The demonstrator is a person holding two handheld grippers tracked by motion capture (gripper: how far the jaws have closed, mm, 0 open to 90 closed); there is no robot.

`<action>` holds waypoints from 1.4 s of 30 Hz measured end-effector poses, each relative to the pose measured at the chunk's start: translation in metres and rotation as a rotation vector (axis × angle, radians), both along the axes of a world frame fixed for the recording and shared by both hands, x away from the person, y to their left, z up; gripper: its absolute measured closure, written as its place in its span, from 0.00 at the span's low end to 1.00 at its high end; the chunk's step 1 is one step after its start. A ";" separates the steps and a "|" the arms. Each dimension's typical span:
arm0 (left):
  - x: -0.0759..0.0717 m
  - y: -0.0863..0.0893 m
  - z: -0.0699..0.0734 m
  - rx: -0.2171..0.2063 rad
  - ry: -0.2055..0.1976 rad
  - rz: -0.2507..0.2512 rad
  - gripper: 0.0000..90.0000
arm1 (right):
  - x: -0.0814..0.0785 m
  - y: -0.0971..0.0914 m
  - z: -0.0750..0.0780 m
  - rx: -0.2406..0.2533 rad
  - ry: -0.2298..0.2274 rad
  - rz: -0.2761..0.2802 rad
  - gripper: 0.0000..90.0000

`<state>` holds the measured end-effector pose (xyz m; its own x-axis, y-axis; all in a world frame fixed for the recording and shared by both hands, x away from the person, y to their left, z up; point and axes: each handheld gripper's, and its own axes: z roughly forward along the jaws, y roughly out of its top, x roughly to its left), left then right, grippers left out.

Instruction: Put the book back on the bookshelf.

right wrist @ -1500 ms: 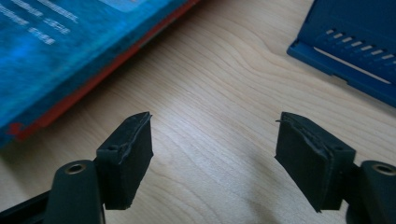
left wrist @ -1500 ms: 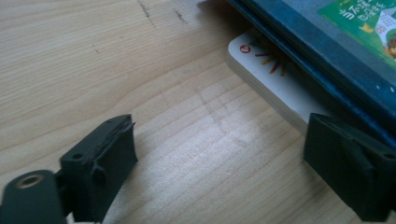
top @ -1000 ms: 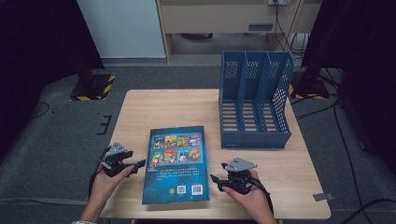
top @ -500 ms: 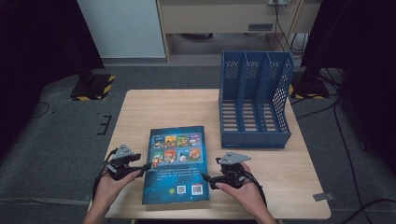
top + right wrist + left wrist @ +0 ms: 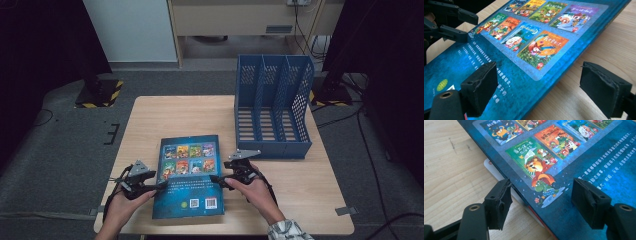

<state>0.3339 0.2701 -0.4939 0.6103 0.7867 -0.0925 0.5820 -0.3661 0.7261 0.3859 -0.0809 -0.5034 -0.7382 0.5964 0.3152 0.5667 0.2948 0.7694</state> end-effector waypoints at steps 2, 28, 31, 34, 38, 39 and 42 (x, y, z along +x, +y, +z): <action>0.001 0.000 0.000 -0.001 0.004 0.000 0.35 | 0.001 0.002 -0.001 -0.001 0.002 0.004 0.16; 0.001 0.000 -0.004 -0.047 0.061 -0.016 0.33 | 0.011 0.016 -0.013 -0.020 0.035 0.027 0.19; 0.002 0.002 -0.005 -0.064 0.071 -0.015 0.32 | 0.010 0.013 -0.009 0.010 0.030 0.006 0.25; 0.003 0.004 -0.005 -0.067 0.075 -0.013 0.31 | 0.010 0.012 0.001 0.054 0.002 0.008 0.29; 0.003 0.004 -0.005 -0.067 0.079 -0.013 0.31 | 0.011 0.014 0.005 0.054 -0.001 0.012 0.29; 0.004 0.005 -0.005 -0.069 0.083 -0.013 0.31 | 0.012 0.015 0.005 0.055 -0.003 0.011 0.29; 0.005 0.006 -0.006 -0.082 0.094 -0.015 0.31 | 0.012 0.017 0.008 0.061 -0.004 0.011 0.29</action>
